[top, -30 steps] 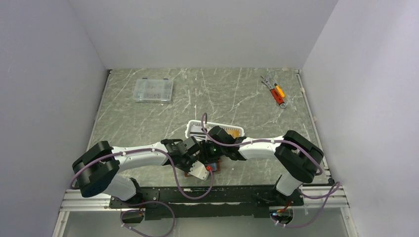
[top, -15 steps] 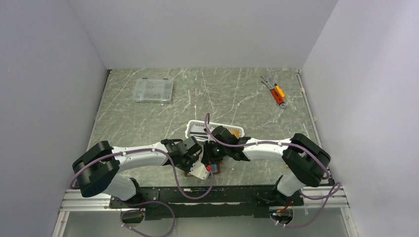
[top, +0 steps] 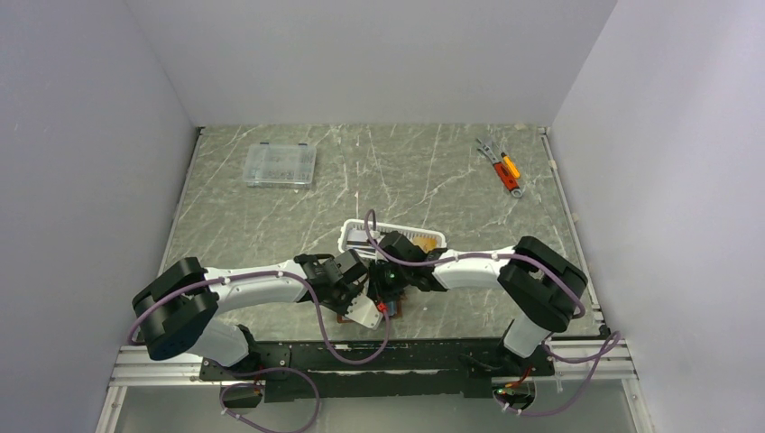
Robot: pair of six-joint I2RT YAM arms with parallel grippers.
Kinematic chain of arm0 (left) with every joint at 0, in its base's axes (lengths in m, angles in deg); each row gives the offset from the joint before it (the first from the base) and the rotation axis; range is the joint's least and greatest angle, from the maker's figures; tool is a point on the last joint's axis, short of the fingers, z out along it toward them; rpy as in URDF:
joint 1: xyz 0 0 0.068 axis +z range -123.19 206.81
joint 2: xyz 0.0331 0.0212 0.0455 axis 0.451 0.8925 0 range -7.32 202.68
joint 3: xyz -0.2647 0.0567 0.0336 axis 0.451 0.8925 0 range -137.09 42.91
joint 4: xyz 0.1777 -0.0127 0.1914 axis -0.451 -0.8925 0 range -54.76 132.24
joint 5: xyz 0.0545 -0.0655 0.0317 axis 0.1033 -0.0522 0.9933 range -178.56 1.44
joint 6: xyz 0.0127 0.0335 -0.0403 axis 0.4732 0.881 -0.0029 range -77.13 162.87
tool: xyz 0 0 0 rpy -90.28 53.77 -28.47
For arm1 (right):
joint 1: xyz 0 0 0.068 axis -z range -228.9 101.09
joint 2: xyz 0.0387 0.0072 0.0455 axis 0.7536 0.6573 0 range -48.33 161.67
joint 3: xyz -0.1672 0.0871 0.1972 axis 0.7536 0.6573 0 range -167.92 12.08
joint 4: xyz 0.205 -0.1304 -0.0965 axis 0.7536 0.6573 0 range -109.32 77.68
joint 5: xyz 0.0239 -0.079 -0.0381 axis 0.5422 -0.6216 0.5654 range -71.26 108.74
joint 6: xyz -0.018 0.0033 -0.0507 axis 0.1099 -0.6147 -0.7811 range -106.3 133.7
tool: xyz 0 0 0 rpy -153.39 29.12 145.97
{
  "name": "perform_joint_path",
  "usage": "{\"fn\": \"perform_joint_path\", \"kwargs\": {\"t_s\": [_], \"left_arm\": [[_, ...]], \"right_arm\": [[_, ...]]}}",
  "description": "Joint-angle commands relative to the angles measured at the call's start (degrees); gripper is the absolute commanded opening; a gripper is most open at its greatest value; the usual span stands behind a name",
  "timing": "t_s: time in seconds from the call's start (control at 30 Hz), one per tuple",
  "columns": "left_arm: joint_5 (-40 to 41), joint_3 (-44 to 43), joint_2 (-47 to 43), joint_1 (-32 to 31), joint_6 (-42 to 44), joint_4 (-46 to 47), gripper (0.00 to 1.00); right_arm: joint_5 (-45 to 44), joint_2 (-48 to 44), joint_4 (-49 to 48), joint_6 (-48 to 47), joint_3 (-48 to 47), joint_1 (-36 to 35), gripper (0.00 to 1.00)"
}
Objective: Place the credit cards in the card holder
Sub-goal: Insert the credit card into the card holder.
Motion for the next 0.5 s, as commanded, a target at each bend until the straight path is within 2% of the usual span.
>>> {"fn": "perform_joint_path", "kwargs": {"t_s": [0.0,0.17,0.3,0.37,0.47], "left_arm": [[-2.6,-1.2,0.4,-0.8,0.4,0.6,0.06],[-3.4,-2.6,-0.1,-0.7,-0.3,-0.7,0.10],[-3.9,-4.2,-2.4,1.0,-1.5,-2.8,0.14],[-5.2,-6.4,-4.1,4.0,-2.2,-5.7,0.16],[-8.8,-11.9,-6.5,9.9,-3.0,-10.5,0.21]], "right_arm": [[-0.3,-1.1,0.1,-0.9,-3.4,-0.9,0.00],[-1.7,-5.9,4.4,-0.9,-0.3,0.2,0.01],[-2.7,-10.9,6.1,-0.8,3.5,2.7,0.16],[-2.8,-14.2,8.6,-2.0,3.4,4.9,0.26],[-3.1,-19.4,13.8,-5.2,-0.2,9.2,0.33]]}}
